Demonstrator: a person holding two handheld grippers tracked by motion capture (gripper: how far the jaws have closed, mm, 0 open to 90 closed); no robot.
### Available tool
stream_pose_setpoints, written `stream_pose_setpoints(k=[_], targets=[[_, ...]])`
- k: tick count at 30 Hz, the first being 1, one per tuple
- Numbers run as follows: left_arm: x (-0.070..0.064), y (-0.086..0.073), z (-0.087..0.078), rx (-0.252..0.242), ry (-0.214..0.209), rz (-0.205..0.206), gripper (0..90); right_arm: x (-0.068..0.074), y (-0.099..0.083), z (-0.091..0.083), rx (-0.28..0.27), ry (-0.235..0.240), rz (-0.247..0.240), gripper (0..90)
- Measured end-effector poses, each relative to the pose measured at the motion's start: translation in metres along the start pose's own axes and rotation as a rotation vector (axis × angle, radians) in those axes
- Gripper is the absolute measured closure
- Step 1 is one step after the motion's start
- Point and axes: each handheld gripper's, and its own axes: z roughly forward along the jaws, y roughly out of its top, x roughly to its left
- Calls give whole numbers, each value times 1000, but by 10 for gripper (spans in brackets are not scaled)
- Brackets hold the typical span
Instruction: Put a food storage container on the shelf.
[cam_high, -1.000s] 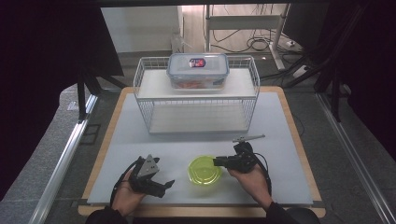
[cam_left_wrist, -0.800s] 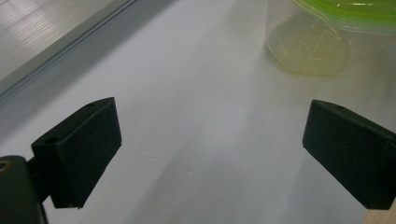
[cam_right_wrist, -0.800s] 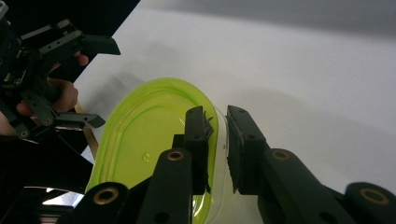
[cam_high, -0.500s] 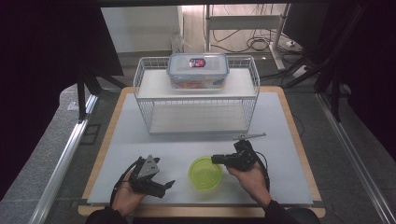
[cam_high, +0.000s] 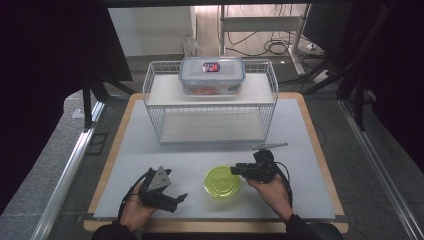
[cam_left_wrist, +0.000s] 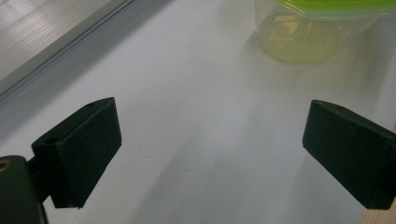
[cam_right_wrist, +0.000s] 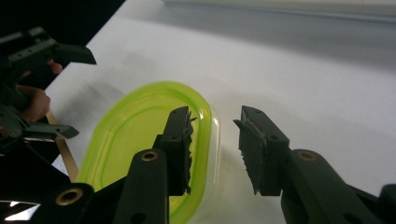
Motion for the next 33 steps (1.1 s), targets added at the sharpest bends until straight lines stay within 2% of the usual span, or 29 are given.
stream_pose_setpoints(k=[3, 4, 6, 9, 10, 13, 16, 20, 24, 33], targets=[[0, 0, 0, 3, 0, 3, 44, -2, -3, 5, 20, 9, 20, 687], [0, 0, 0, 2, 0, 4, 44, -4, -4, 6, 14, 32, 41, 750], [0, 0, 0, 2, -2, 3, 44, -7, -3, 6, 25, 92, 79, 797], [0, 0, 0, 2, -1, 5, 45, -7, -2, 7, 31, 110, 93, 805], [0, 0, 0, 2, -2, 6, 45, -9, -1, 6, 29, 144, 125, 810], [0, 0, 0, 2, -1, 6, 45, -11, -1, 4, 25, 206, 177, 822], [0, 0, 0, 2, 0, 6, 45, -10, 1, 1, 13, 213, 171, 827], [-1, 0, 1, 4, 0, 9, 45, -9, 5, -4, -4, 251, 182, 840], [-1, 0, 0, 3, 1, 9, 45, -6, 9, -6, -11, 235, 153, 840], [-1, 0, 1, 4, -2, 9, 45, -6, 15, -11, -41, 265, 166, 840]])
